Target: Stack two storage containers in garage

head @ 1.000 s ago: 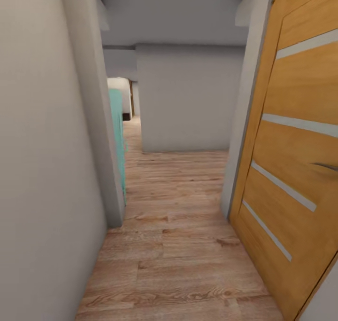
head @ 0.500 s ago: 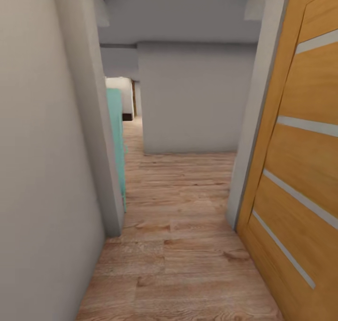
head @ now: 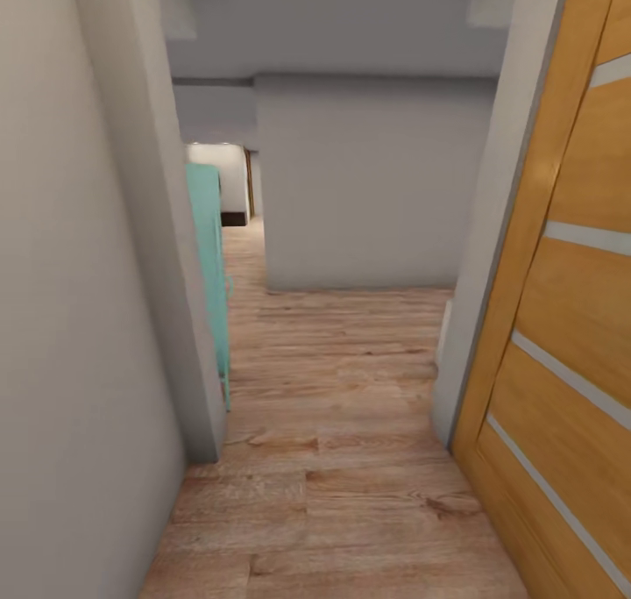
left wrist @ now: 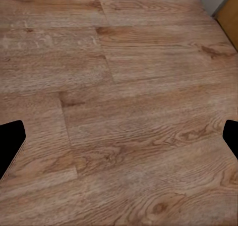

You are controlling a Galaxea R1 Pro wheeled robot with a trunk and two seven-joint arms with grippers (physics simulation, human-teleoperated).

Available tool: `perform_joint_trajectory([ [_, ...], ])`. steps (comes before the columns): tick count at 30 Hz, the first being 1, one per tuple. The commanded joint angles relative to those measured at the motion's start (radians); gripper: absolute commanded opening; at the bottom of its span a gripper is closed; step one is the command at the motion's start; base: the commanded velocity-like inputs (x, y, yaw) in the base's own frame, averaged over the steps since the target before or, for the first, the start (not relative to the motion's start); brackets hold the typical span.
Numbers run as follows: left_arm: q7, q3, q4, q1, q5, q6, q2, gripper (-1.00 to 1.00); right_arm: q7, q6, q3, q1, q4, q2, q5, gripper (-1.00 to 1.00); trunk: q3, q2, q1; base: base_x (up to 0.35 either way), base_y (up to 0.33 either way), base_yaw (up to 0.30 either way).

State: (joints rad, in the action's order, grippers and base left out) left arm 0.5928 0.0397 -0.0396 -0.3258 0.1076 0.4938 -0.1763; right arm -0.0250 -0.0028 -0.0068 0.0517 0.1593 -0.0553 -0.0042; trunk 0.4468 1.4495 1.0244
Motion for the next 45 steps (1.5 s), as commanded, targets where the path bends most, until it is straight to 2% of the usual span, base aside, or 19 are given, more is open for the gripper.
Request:
perform_joint_trajectory([
  [1, 0.01, 0.003, 0.001, -0.001, 0.009, -0.003, 0.0, 1.0, -0.003, 0.0, -0.001, 0.0, 0.0, 0.0, 0.0, 1.0, 0.001, 0.0, 0.001, 0.347, 0.0, 0.0],
  [45, 0.01, 0.003, 0.0, -0.001, 0.009, -0.003, 0.0, 1.0, -0.005, 0.0, -0.001, 0.0, 0.0, 0.0, 0.0, 1.0, 0.001, 0.0, 0.001, 0.347, 0.0, -0.019],
])
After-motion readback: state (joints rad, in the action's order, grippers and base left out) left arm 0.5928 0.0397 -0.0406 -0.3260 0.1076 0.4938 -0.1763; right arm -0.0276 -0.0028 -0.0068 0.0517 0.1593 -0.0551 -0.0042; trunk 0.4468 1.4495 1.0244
